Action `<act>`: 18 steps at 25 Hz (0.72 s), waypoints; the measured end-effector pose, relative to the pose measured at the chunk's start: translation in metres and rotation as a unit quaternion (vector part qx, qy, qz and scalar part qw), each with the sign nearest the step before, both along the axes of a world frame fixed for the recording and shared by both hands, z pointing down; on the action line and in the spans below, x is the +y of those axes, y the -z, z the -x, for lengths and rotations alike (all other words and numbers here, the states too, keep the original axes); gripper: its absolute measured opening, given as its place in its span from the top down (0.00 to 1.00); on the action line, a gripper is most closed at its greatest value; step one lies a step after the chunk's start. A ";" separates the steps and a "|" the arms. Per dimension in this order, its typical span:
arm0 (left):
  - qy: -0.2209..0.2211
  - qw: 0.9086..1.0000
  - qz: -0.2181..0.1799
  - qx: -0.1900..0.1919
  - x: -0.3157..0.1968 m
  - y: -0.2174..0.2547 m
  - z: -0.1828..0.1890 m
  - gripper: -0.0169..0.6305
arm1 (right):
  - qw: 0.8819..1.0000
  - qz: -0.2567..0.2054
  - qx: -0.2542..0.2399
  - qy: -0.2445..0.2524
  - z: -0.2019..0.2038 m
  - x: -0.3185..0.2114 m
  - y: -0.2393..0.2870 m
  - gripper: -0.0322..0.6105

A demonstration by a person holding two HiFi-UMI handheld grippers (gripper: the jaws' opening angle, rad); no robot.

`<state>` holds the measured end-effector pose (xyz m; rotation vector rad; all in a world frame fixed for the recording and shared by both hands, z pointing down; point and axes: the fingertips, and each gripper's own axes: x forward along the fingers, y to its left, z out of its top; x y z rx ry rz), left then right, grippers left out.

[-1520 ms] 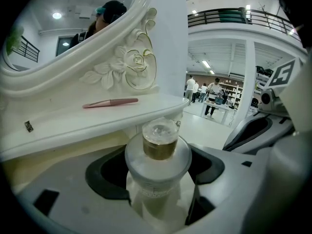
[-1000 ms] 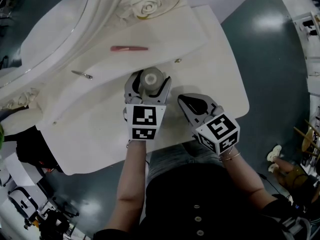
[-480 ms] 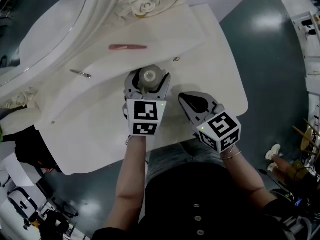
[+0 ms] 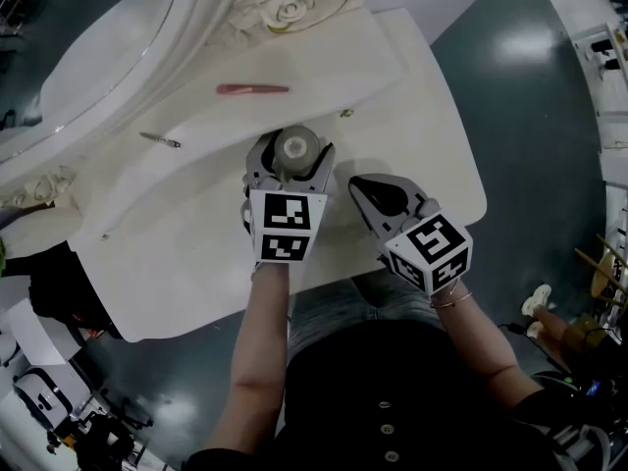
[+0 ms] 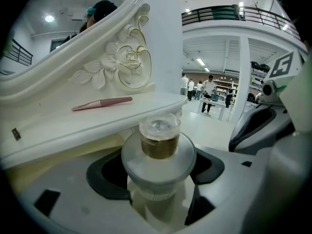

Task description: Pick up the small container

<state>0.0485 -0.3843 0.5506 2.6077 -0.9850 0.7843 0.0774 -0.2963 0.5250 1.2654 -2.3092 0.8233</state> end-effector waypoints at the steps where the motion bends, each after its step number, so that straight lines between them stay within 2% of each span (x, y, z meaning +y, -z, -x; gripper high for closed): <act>1: 0.000 1.000 0.002 0.001 0.002 0.000 0.000 0.50 | 1.000 -0.002 0.001 0.000 0.000 0.000 0.000 0.95; 18: 0.003 0.998 -0.003 0.068 0.034 0.049 0.020 0.50 | 0.999 -0.045 0.011 -0.009 0.010 0.001 0.029 0.95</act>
